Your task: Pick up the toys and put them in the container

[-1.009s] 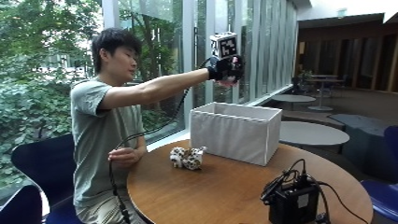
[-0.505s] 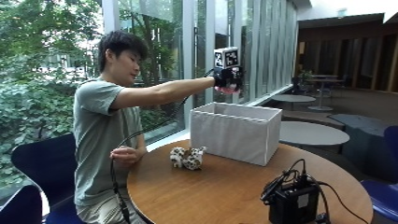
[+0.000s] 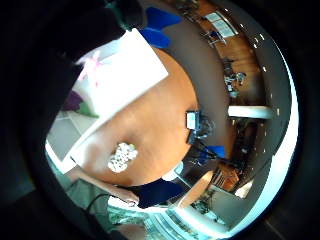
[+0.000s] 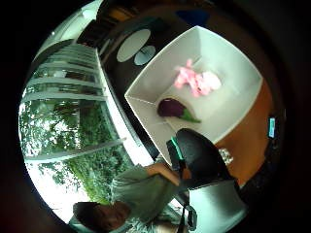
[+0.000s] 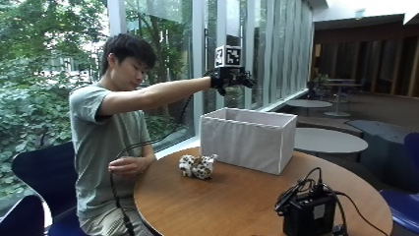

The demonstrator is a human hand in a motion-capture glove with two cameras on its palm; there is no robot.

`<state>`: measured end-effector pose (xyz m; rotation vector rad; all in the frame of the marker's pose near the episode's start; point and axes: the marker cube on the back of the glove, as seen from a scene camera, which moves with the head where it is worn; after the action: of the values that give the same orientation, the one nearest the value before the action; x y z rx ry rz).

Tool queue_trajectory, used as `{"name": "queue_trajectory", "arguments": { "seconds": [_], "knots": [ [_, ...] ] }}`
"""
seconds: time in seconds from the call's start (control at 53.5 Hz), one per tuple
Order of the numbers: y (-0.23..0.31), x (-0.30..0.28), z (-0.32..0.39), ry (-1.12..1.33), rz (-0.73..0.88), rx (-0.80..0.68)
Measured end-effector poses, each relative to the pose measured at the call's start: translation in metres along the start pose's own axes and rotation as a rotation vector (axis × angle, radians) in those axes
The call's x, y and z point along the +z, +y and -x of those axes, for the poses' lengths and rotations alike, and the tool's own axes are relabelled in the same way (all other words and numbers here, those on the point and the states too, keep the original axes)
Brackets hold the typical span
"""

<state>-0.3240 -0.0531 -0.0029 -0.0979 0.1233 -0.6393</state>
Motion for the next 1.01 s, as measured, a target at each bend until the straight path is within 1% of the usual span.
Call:
{"name": "queue_trajectory", "arguments": {
  "seconds": [0.075,0.206,0.336,0.392,0.449,0.505,0.598,0.729,0.822,0.878,1.009],
  "knots": [
    [0.028,0.002,-0.02,0.043,-0.014,-0.011],
    [0.077,0.023,-0.05,0.008,0.037,-0.05],
    [0.134,0.079,-0.084,-0.022,0.128,-0.162],
    [0.148,0.104,-0.092,-0.018,0.117,-0.2],
    [0.155,0.13,-0.096,-0.003,0.073,-0.215],
    [0.165,0.156,-0.111,0.008,0.081,-0.245],
    [0.17,0.198,-0.098,-0.019,0.171,-0.247],
    [0.171,0.264,-0.066,-0.024,0.331,-0.324],
    [0.175,0.301,-0.072,-0.013,0.417,-0.344],
    [0.172,0.316,-0.074,-0.027,0.393,-0.343],
    [0.163,0.328,-0.068,-0.072,0.242,-0.324]
  ]
}}
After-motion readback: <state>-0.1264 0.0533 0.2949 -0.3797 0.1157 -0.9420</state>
